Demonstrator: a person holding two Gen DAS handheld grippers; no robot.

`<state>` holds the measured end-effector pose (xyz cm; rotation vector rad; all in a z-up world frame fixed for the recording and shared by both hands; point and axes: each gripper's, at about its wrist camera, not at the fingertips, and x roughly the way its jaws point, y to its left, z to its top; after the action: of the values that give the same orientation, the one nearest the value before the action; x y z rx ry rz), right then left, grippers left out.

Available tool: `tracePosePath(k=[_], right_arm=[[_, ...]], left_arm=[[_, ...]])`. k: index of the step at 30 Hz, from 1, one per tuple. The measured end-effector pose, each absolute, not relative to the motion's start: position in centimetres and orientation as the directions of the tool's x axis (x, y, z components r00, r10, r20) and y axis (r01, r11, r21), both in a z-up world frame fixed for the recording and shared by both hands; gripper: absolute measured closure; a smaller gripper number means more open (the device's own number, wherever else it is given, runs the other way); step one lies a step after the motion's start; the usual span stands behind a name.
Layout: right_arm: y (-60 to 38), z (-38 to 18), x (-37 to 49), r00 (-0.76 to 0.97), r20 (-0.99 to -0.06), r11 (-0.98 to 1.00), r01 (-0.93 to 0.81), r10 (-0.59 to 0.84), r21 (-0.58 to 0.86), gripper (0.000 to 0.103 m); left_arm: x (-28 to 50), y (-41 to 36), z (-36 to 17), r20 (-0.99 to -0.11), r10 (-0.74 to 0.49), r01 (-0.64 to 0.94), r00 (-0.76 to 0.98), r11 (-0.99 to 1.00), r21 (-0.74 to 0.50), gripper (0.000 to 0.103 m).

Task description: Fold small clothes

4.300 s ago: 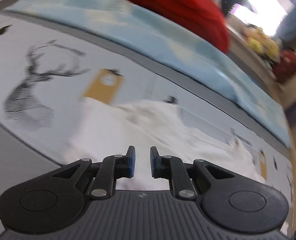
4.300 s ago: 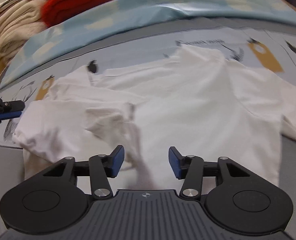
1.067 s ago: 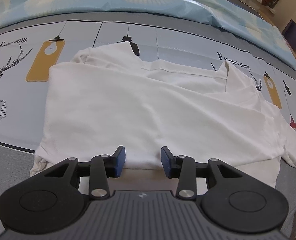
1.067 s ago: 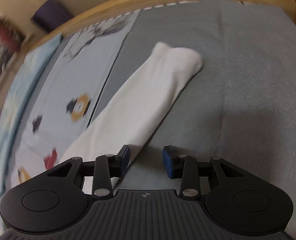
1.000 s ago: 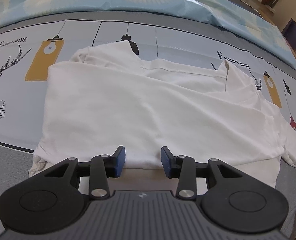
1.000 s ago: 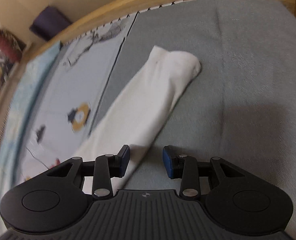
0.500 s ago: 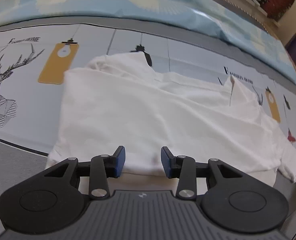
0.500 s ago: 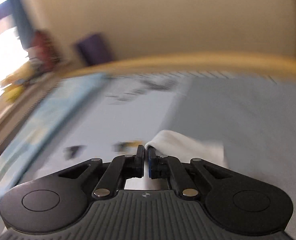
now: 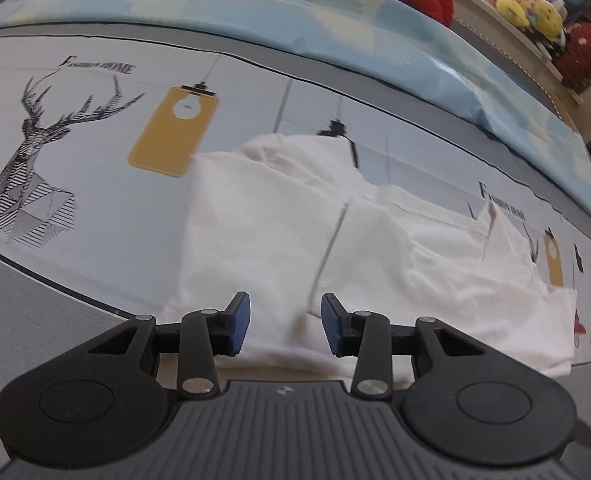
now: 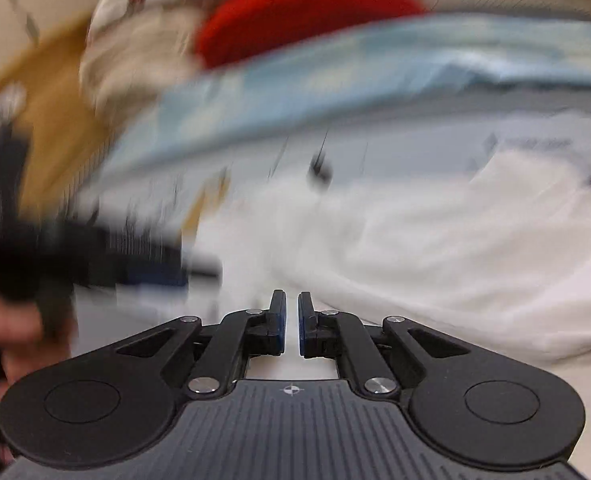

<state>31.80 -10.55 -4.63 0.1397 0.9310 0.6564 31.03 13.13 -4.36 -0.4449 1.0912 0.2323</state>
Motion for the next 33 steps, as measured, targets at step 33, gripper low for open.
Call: tracePosePath(k=[33], right_arm=[[-17.7,-7.8,35.9,0.408,-0.845,0.914,0.059,0.345,0.401,0.064]], left_arm=[[30.6,15.1,-5.7,-0.869,0.224,-0.641,0.442,0.757,-0.131,0.096]])
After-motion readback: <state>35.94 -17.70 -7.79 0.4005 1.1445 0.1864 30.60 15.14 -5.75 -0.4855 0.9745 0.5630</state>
